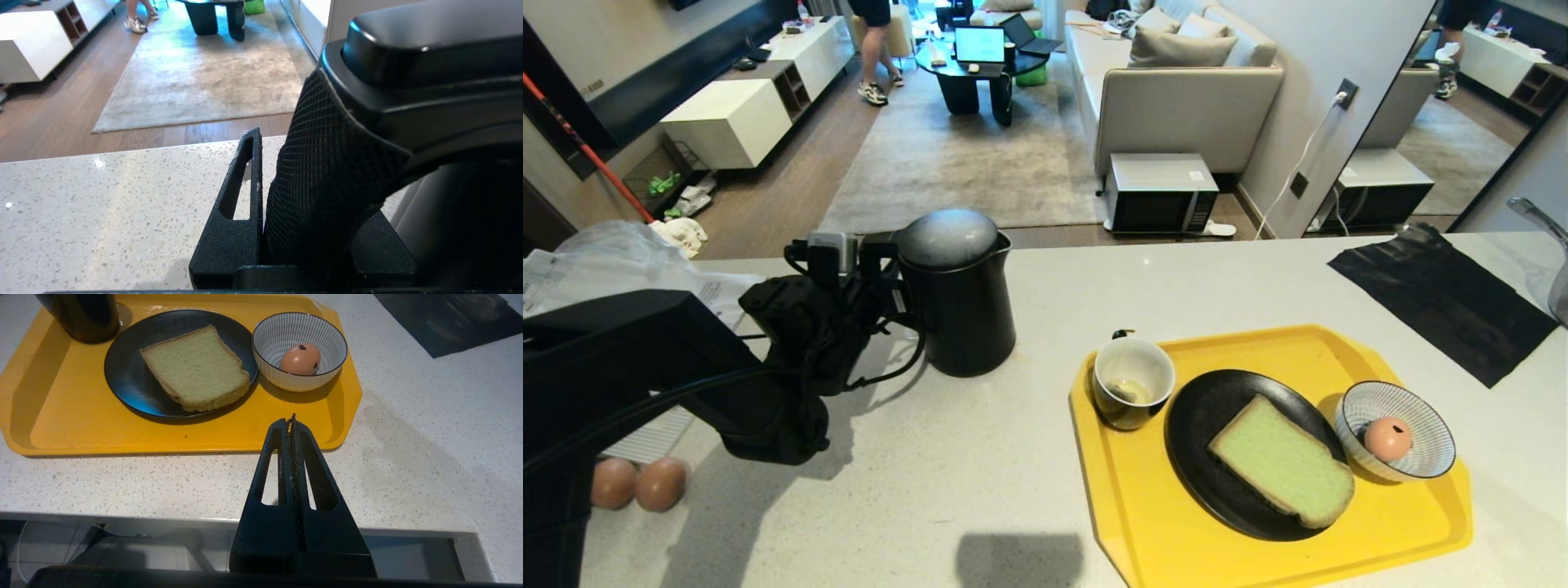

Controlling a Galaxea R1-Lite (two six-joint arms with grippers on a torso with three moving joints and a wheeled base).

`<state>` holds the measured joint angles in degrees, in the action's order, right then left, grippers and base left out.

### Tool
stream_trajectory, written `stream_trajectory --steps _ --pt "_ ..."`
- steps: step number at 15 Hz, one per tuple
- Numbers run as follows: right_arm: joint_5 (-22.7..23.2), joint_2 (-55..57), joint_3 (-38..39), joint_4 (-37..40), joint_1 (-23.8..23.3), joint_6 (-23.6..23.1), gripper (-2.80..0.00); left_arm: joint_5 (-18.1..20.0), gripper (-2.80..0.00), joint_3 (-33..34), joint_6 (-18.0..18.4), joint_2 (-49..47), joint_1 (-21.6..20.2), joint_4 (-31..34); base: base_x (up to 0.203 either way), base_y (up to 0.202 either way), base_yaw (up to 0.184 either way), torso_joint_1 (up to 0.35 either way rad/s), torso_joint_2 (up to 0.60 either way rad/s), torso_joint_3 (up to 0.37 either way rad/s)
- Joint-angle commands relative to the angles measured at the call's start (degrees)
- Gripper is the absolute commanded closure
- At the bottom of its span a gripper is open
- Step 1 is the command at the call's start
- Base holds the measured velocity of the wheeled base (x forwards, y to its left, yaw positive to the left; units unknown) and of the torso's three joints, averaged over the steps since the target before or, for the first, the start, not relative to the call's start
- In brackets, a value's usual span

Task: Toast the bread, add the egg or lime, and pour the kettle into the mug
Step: Put the kettle back

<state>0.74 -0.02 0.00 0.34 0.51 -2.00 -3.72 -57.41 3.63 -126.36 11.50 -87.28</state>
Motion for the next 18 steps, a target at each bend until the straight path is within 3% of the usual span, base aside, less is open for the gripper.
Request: stream_trajectory --steps 1,6,18 --pt "0.0 0.0 0.0 0.0 0.0 0.0 0.0 -0.1 0.0 -0.1 0.1 -0.2 0.0 -0.4 0.0 0.0 0.0 -0.149 0.28 0.138" --pt "0.0 0.0 0.0 0.0 0.0 -0.2 0.0 0.0 0.0 -0.1 0.1 0.0 0.0 -0.4 0.0 0.0 0.0 -0.158 0.29 0.136" --pt "0.0 0.0 0.0 0.1 0.0 0.0 0.0 2.3 0.0 -0.6 1.0 1.9 0.2 -0.4 0.0 0.0 0.0 -0.003 0.01 0.004"
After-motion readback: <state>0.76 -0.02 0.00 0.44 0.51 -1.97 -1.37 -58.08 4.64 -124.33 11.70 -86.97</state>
